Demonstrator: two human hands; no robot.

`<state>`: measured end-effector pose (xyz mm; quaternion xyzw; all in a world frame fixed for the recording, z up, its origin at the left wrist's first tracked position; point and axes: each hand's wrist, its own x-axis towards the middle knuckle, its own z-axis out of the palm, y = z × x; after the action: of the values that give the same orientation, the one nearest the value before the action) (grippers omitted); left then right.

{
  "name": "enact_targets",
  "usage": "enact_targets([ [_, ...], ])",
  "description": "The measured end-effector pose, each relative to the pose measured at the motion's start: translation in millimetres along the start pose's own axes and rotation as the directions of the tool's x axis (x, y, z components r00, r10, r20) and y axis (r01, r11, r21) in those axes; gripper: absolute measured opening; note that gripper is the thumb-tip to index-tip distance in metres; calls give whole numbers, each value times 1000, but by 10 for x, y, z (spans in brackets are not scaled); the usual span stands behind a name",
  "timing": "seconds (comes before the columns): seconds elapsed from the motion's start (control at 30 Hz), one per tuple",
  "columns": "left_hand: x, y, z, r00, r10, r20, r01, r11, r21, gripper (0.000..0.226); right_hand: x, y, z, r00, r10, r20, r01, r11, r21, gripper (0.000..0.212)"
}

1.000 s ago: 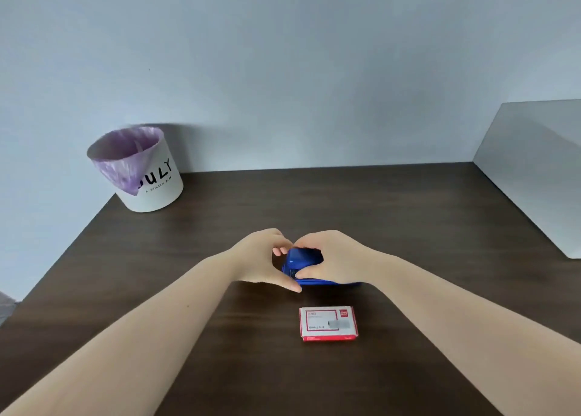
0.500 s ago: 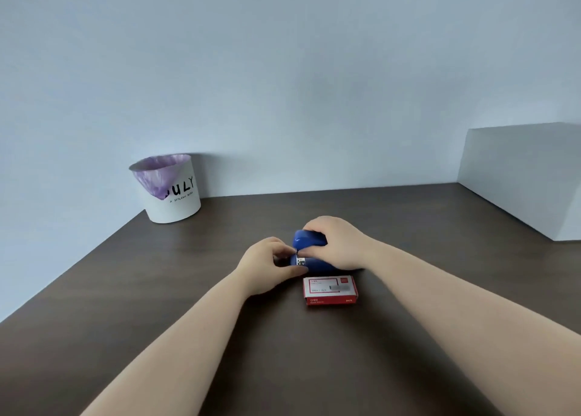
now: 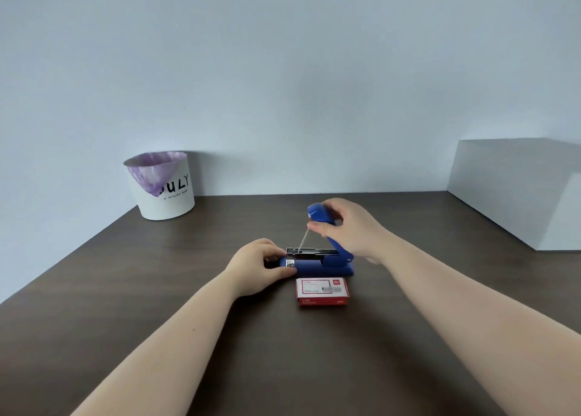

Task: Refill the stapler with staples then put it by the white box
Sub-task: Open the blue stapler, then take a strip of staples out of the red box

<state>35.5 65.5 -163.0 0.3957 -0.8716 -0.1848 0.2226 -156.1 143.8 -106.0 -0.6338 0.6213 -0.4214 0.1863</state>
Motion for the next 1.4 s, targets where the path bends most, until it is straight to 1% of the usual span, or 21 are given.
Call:
enact_targets([
  [0.1,10,7,8,1000,1,1,-1,1000,0,38,5,65,-111,999,33,-4,-32,990,136,20],
  [0.17,4,2,24,1000,4,-2,-4,1000,3,38,-11,116,-196,1000,20,-14,-18,986,167,15],
  [0.33,6,-29,29,999,3,-41,-2,1000,17,36,-85,205,-426,998,38,-46,-25,969,245,24],
  [0.43,6,-10,30,999,-1,-38,1,1000,20,36,-159,336,-514,994,79,-69,-53,945,323,20],
  [0.5,13,6,20,999,-9,-43,10,1000,25,37,-219,449,-582,989,107,-101,-67,938,339,18],
  [0.57,8,0,18,998,-21,-51,22,999,25,38,-289,577,-652,984,126,-123,-89,959,270,15],
  [0.7,-10,-39,46,998,-27,-54,29,999,22,37,-441,833,-691,983,147,-112,-145,989,29,12],
  [0.73,-8,-41,48,998,-27,-56,28,999,24,37,-471,864,-682,983,153,-102,-154,988,-5,13],
  [0.83,6,-9,42,997,-29,-69,30,999,14,34,-490,919,-669,981,168,-94,-169,986,-7,18],
  [0.87,5,4,37,997,-31,-76,32,999,8,34,-482,913,-666,984,159,-77,-162,986,-38,20],
  [0.97,-11,18,30,996,-45,-82,44,999,-4,34,-455,881,-610,993,114,30,-105,970,-221,26],
  [1.0,-21,15,31,996,-49,-81,48,999,-17,36,-459,872,-594,994,103,42,-89,965,-247,28],
  [1.1,-79,2,34,994,-61,-88,51,993,-110,48,-473,875,-559,996,84,31,-73,960,-269,33],
  [1.17,-100,8,22,989,-47,-144,26,989,-148,54,-479,894,-550,997,71,12,-65,963,-261,38],
  [1.23,-93,43,-4,972,-10,-233,-21,991,-131,47,-466,894,-550,997,72,-38,-79,974,-214,40],
  [1.3,-87,116,-34,960,15,-280,-45,994,-100,29,-461,878,-559,994,75,-78,-88,979,-185,40],
  [1.33,-95,159,-41,964,9,-267,-40,993,-113,22,-459,872,-562,993,63,-97,-82,975,-208,40],
  [1.4,-129,238,-33,979,13,-201,-45,987,-155,22,-470,848,-560,990,-2,-143,-45,944,-327,38],
])
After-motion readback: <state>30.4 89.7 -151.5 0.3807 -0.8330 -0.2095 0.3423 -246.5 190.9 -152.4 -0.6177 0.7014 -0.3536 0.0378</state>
